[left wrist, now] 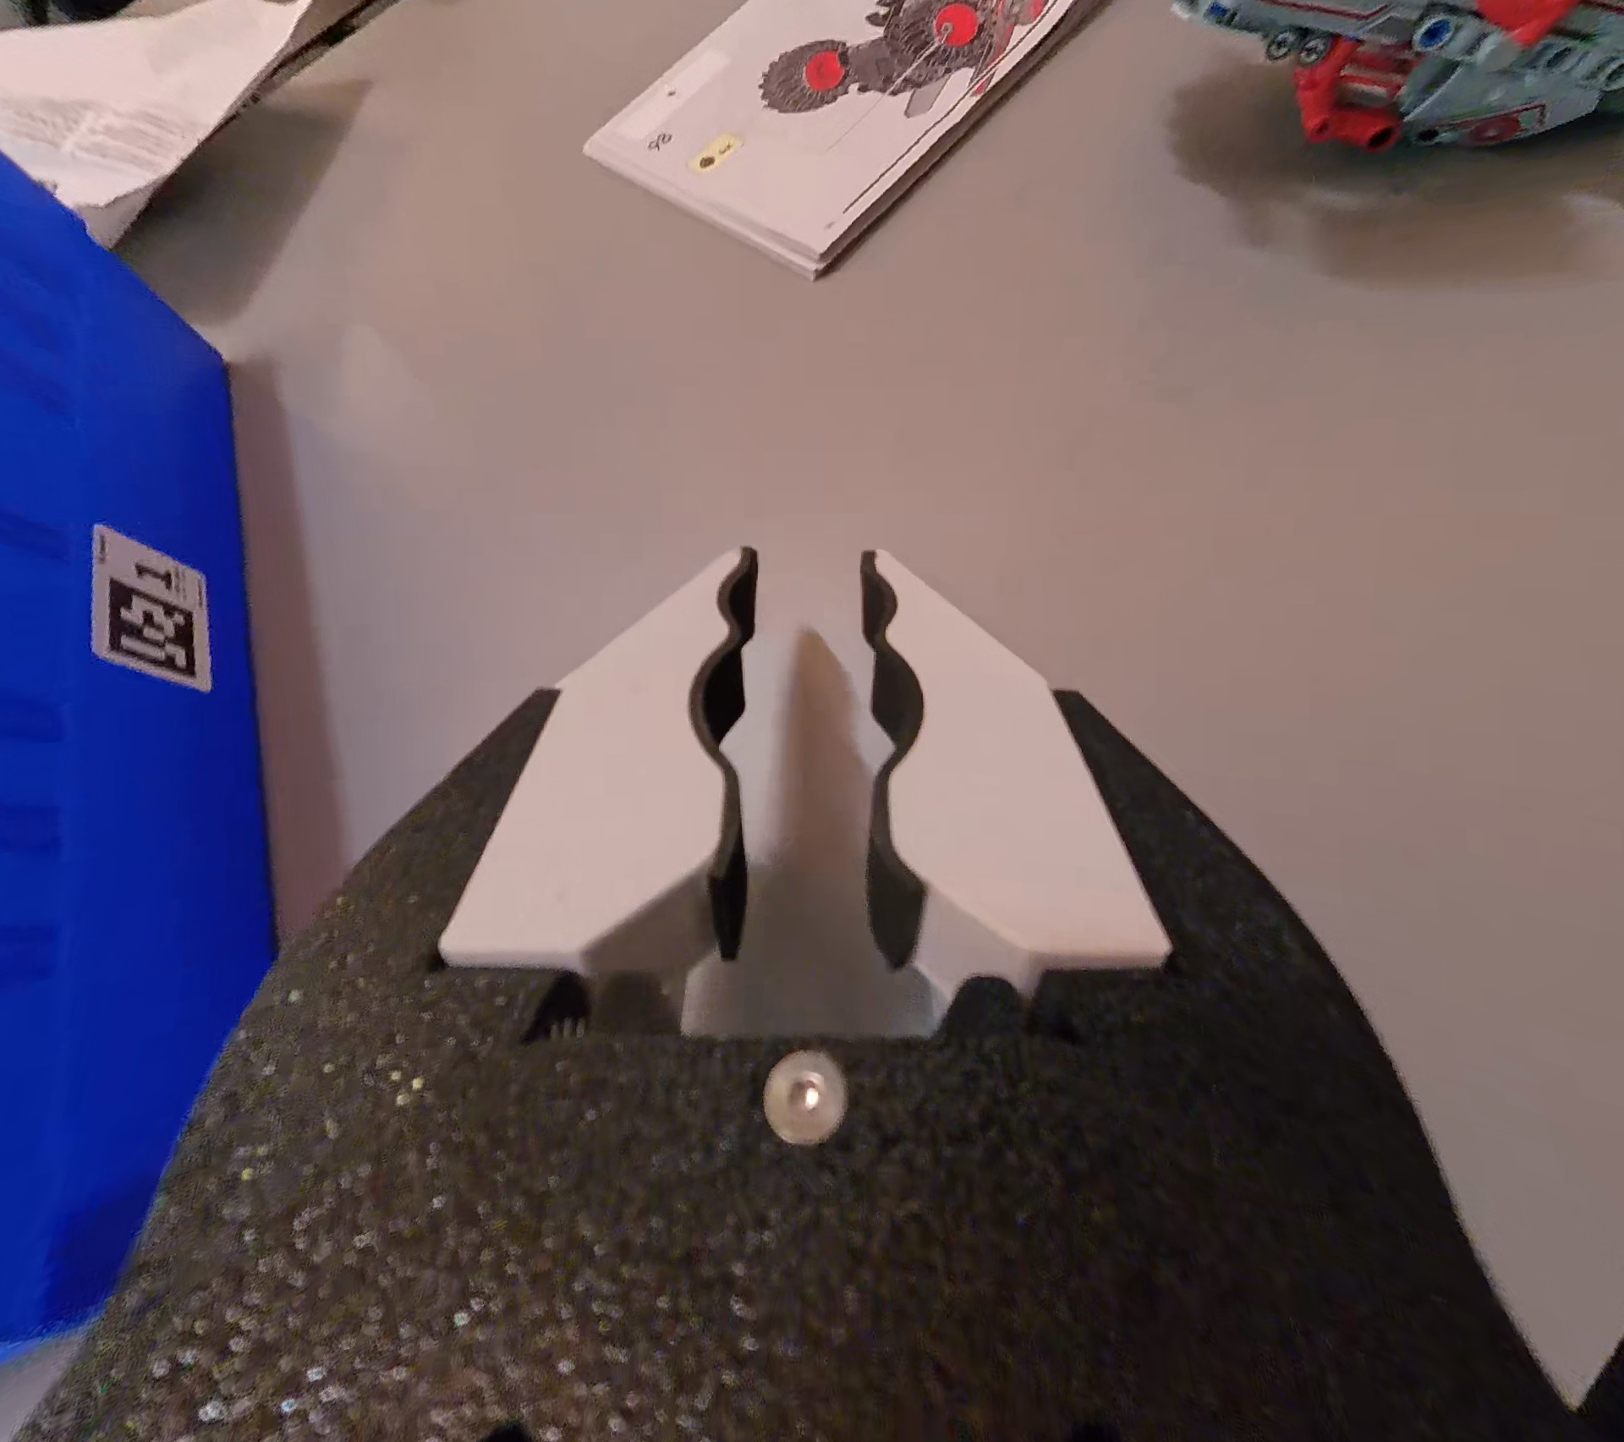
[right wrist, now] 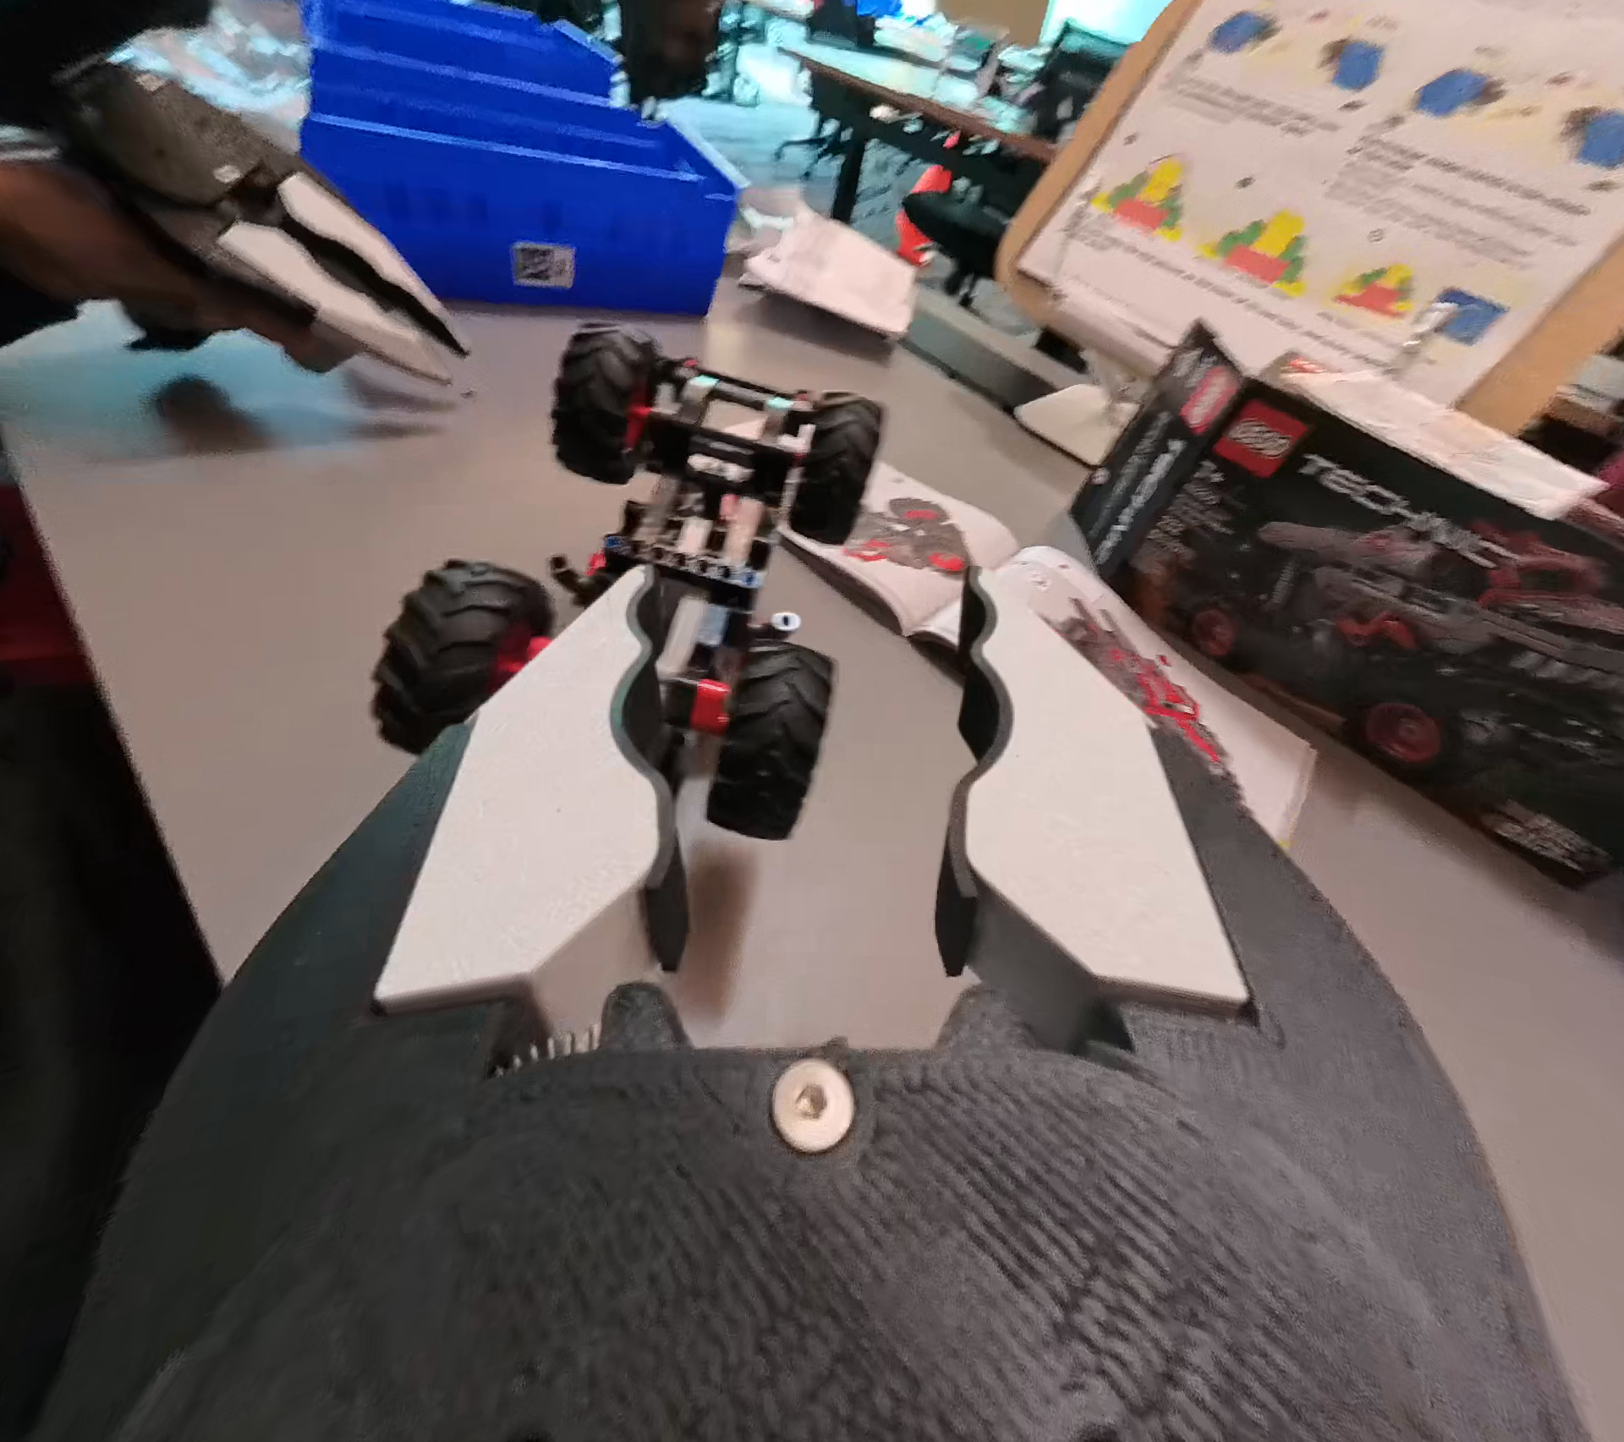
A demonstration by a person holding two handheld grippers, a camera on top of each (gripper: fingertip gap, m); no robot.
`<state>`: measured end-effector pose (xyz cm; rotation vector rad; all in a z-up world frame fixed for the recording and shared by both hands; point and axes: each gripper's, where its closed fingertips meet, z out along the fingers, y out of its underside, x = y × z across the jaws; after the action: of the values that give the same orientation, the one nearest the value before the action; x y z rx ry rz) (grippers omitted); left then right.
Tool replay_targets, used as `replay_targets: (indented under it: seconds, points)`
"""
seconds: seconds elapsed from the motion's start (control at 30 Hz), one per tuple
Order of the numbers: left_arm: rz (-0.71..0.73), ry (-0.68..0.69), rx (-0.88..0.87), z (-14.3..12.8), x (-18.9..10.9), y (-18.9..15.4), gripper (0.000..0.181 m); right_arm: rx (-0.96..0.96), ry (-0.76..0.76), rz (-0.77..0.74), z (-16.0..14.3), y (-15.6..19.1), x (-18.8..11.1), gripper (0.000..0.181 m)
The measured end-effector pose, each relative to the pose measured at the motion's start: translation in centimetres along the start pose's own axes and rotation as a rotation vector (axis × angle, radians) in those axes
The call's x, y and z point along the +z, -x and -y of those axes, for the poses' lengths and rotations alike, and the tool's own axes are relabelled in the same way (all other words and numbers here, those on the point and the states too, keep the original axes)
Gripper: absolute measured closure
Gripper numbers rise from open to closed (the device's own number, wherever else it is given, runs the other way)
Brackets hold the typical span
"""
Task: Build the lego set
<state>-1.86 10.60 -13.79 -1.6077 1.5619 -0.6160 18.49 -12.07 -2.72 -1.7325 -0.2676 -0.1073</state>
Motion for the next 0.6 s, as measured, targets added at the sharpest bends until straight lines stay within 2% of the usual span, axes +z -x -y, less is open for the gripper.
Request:
replay_targets:
  seconds: [0.13, 0.27, 0.37, 0.43, 0.6]
  points:
    - [-0.042, -0.018, 0.074, 1.0, 0.9, -1.7, 0.165, 0.005, 0.04, -0.165, -1.9, -4.3, -0.3, 0.117]
    - [-0.08, 0.033, 0.135, 0.9, 2.1, -2.7, 0.166, -0.049, 0.176, -0.324, -5.0, -8.9, 0.7, 0.129]
    - [-0.123, 0.047, 0.139, 1.2, 2.9, -3.2, 0.166, -0.09, 0.312, -0.351, -7.5, -11.6, 2.4, 0.137]
    - [-0.148, 0.048, 0.127, 1.5, 3.6, -3.4, 0.166, -0.131, 0.384, -0.325, -8.8, -13.0, 3.7, 0.157]
    - [-0.205, 0.042, 0.103, 2.2, 5.2, -3.6, 0.169, -0.141, 0.387, -0.33, -10.0, -16.2, 6.5, 0.176]
